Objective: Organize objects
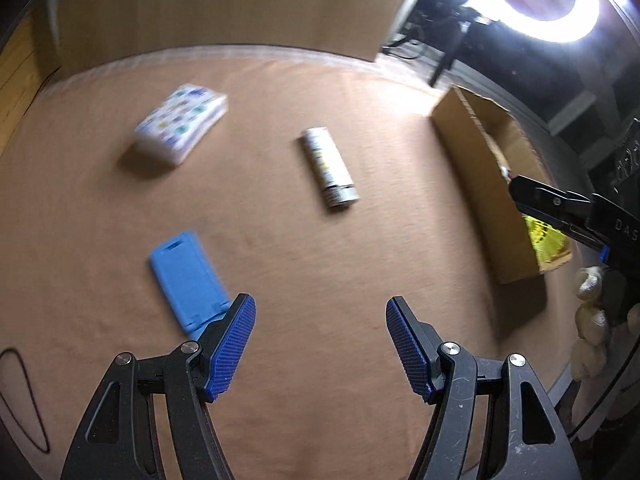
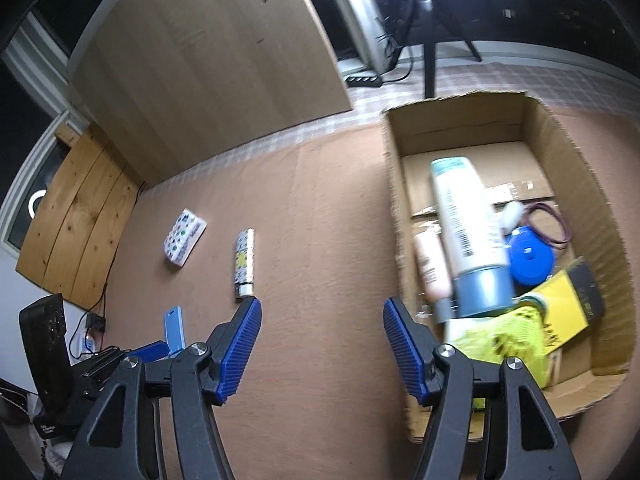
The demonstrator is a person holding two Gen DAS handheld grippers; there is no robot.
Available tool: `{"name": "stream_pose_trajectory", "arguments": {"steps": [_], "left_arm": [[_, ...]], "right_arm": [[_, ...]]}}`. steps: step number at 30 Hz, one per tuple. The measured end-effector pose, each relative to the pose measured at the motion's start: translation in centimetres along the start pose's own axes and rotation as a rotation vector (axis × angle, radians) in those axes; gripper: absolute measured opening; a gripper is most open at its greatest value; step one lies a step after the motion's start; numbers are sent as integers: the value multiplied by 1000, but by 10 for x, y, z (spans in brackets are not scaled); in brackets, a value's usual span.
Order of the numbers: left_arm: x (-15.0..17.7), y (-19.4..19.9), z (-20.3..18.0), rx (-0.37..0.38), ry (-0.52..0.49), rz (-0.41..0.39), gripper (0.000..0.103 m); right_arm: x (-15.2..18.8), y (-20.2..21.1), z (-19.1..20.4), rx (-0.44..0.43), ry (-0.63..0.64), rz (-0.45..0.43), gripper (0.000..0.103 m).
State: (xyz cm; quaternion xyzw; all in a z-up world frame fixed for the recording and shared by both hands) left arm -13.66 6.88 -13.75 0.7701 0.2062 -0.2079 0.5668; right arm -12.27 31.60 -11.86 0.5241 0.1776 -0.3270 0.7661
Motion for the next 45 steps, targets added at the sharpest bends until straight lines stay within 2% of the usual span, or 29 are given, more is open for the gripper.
{"name": "stream_pose_trajectory", "arguments": {"steps": [7, 12, 27, 34, 36, 41, 45], "left_arm": [[10, -2, 46, -58, 82, 11, 71], [15, -4, 66, -75, 121, 18, 70], [6, -18, 79, -99, 147, 26, 69], [1, -24, 76, -141, 117, 29, 61], [0, -25, 76, -164, 98, 26, 49], [2, -23, 77, -171, 92, 10, 35], [5, -17, 81, -156, 105, 9, 32]], "right_arm": [[10, -20, 23, -23, 22, 38, 60], [16, -36, 39, -36, 43, 71, 60], [22, -82, 74, -46, 102, 147, 60], [19, -100, 81, -38, 122, 165, 60], [18, -102, 82, -43, 120, 167, 60], [21, -105, 87, -54, 119, 175, 60], [23, -104, 88, -64, 98, 180, 60]]}}
Point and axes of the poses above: each gripper's, at about its wrist camera, not at the fingertips, and y roughly against the way its jaws point, z to its left, x to its underside, the point moved 3 cm from there along -y, roughly the way its jaws point, and after that the axes turned 14 degrees about -z, right-handed, at the moved point
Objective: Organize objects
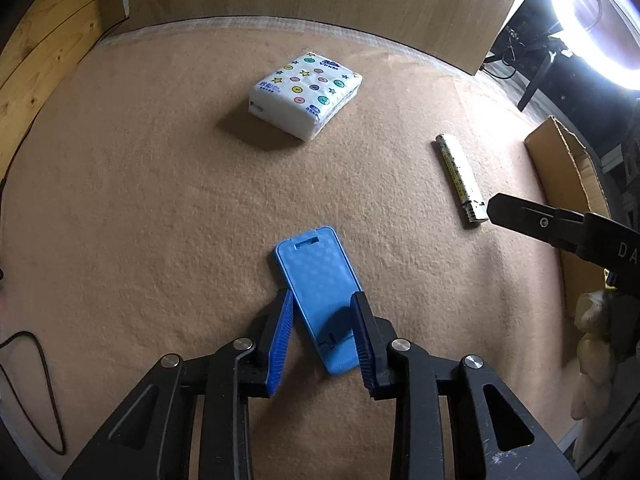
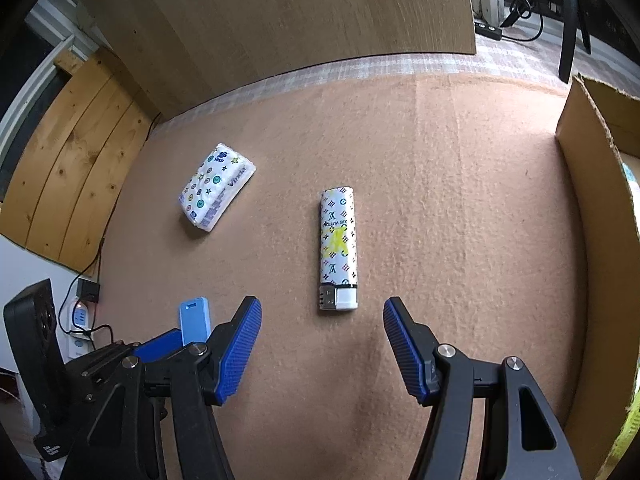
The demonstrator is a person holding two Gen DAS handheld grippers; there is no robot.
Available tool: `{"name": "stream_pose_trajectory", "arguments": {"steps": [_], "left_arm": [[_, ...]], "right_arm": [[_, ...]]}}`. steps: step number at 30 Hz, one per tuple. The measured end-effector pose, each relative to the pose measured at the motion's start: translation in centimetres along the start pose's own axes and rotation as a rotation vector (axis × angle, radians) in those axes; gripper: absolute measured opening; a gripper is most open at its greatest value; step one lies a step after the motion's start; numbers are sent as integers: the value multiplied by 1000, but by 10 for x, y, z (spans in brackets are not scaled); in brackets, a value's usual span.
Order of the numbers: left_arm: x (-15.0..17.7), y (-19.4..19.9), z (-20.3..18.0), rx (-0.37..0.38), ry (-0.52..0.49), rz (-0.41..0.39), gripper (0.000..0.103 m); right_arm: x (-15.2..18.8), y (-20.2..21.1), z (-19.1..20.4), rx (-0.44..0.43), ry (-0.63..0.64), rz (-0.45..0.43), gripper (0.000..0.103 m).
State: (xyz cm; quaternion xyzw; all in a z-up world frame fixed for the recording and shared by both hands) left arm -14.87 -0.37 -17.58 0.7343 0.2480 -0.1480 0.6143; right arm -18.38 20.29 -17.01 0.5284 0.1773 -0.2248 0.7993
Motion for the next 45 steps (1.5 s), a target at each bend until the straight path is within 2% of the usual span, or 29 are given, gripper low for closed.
{"name": "stream_pose_trajectory", "arguments": {"steps": [2, 4, 9, 11, 13, 15, 21, 34, 35, 38, 43, 45], "left_arm": [[0, 0, 4, 4, 39, 9, 32], [-1, -1, 3, 6, 59, 17, 37], [-1, -4, -11, -10, 45, 25, 53], [0, -4, -15, -24, 31, 20, 53], [1, -5, -20, -46, -4, 13, 52], [4, -5, -27, -81, -46, 0, 46], [9, -1, -31, -83, -77, -16, 43], [17, 13, -6, -26, -26, -4, 39], [18, 15, -8, -27, -31, -6, 21], [11, 19, -10, -25, -39, -21, 13], [12, 12, -14, -35, -66, 9, 14], [13, 13, -13, -38, -67, 5, 18]], "right_arm": [[2, 2, 0, -9, -10, 0, 60], [3, 4, 0, -12, -18, -3, 60], [6, 10, -2, -9, -20, -10, 60], [8, 14, -4, -5, -19, -16, 60], [9, 19, -6, -4, -24, -22, 60], [10, 24, -9, -1, -27, -30, 60], [15, 40, -18, 4, -34, -49, 60], [36, 85, -38, 34, -43, -109, 60], [38, 89, -41, 38, -46, -113, 60], [45, 99, -50, 52, -57, -122, 60], [55, 112, -68, 69, -93, -123, 60], [57, 115, -74, 78, -102, -127, 60]]}}
Point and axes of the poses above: each gripper's, at about its wrist camera, not at the fingertips, and y roughly against the way its jaws point, z to its left, x to its underside, the point moved 3 cm from there along -y, roughly the way its jaws point, and after that the axes turned 14 degrees about -z, right-handed, at the moved point
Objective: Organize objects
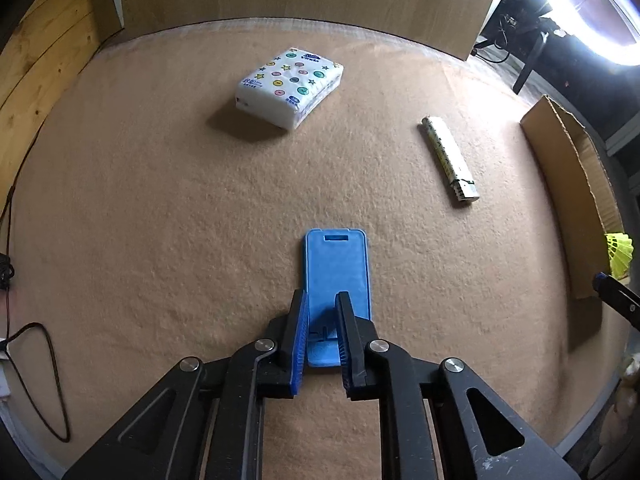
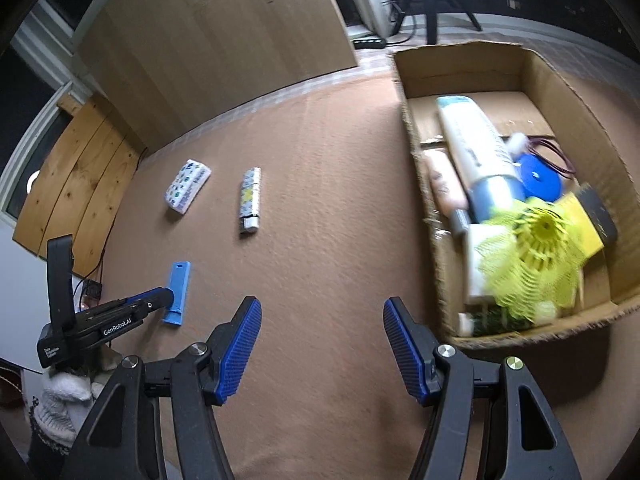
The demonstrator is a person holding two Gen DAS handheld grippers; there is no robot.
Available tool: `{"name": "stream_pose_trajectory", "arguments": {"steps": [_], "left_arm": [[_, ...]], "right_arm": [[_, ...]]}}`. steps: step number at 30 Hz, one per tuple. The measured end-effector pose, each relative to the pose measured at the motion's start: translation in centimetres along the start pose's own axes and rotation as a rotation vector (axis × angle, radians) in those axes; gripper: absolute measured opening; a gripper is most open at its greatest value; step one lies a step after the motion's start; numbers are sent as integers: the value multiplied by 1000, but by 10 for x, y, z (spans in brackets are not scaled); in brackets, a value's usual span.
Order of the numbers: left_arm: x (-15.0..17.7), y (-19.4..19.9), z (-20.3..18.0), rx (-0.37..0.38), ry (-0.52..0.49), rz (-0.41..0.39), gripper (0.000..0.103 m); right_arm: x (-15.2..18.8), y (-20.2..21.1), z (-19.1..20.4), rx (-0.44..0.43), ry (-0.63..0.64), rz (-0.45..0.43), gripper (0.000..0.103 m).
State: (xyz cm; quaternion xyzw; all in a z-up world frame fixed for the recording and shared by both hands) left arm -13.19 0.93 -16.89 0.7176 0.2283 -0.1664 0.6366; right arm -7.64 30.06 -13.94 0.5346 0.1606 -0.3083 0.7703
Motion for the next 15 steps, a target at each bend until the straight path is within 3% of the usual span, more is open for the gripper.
{"name": "stream_pose_trajectory", "arguments": {"steps": [1, 3, 13, 15], "left_arm": [[0, 0, -2, 2, -6, 2, 22], [-1, -3, -3, 0, -1, 10, 45], [0, -17, -25, -51, -61, 32, 46], [0, -16, -28, -63, -83, 26, 41]], "right_arm": [[0, 2, -3, 1, -8, -3, 60], [0, 5, -6, 1, -17, -8, 60], [2, 11, -3, -9, -1, -15, 60], [2, 12, -2, -6, 8, -16, 60]]}}
Point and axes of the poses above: each gripper's, at about its wrist camera, not at the fingertips, and y roughly against the way its jaws point, z to its left, x to its underside, the point moved 3 cm from there along -y, roughly the way its jaws point, and after that the axes turned 14 degrees about -z, right-handed, at the moved point
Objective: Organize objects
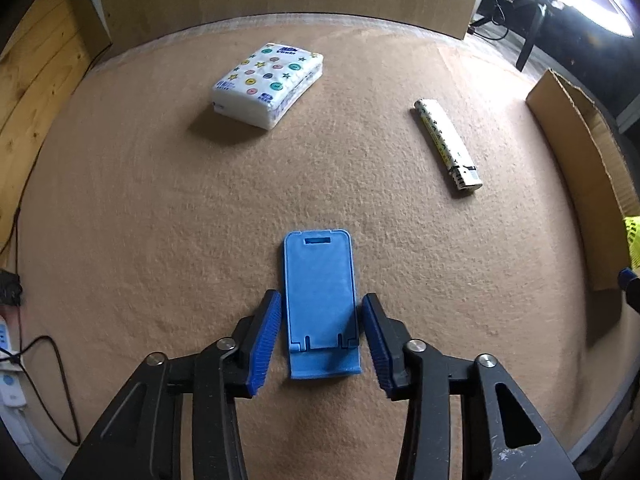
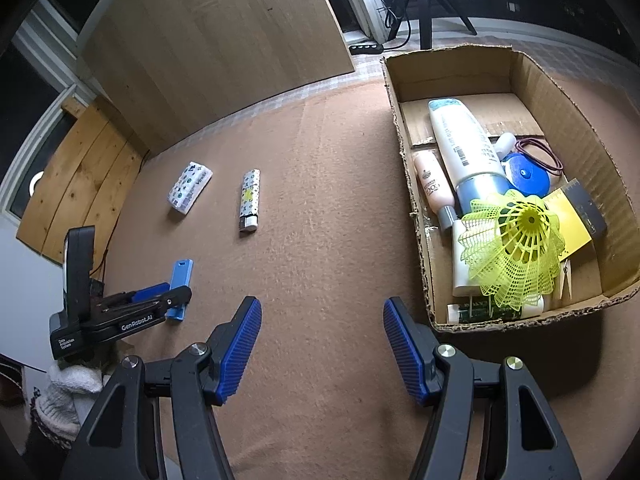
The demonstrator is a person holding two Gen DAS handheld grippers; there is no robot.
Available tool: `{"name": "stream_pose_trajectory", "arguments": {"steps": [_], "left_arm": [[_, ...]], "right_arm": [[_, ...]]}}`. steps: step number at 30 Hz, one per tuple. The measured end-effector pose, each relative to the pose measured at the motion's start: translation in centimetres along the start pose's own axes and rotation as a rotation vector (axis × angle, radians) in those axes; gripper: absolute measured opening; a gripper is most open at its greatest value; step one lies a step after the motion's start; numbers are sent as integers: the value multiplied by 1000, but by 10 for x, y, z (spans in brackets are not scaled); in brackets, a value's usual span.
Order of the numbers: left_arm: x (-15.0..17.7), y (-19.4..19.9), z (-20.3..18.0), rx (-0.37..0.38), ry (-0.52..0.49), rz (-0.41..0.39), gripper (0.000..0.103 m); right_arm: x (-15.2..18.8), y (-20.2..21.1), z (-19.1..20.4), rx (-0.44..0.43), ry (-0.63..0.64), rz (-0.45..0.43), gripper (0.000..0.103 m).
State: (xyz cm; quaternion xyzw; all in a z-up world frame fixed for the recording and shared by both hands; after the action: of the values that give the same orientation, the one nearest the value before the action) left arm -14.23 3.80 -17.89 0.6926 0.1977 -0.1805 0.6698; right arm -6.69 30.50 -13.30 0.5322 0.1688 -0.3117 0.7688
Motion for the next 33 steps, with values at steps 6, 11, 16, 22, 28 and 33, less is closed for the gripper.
{"name": "stream_pose_trajectory", "arguments": {"steps": [6, 11, 16, 22, 28, 33], "left_arm": [[1, 3, -1, 13, 7, 0, 39], [-1, 9, -7, 53, 19, 0, 39], [-14, 24, -32, 97, -15, -35, 39], [-51, 39, -78, 173, -89, -96, 39], [-92, 42, -148, 249, -159, -141, 39], [-117, 37, -202, 298, -203, -153, 39]], "right_arm": [[0, 4, -2, -1, -9, -7, 60], [0, 10, -5, 12, 5, -24, 60], [-1, 22, -8, 27, 24, -43, 60], [3, 41, -18, 56, 37, -65, 60], [10, 61, -36, 67, 9, -74, 60], [18, 73, -51, 84, -13, -76, 60]]}}
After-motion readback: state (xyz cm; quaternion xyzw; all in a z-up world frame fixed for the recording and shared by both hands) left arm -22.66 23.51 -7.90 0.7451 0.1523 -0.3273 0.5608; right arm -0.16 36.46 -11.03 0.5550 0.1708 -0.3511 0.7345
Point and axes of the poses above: each gripper's, at about its wrist camera, not at the fingertips, and y roughly against the way its jaws point, z to its left, x to its underside, the point moved 3 cm from there along -y, roughly the way its jaws point, and after that the axes turned 14 degrees about -z, right-handed, at the moved point
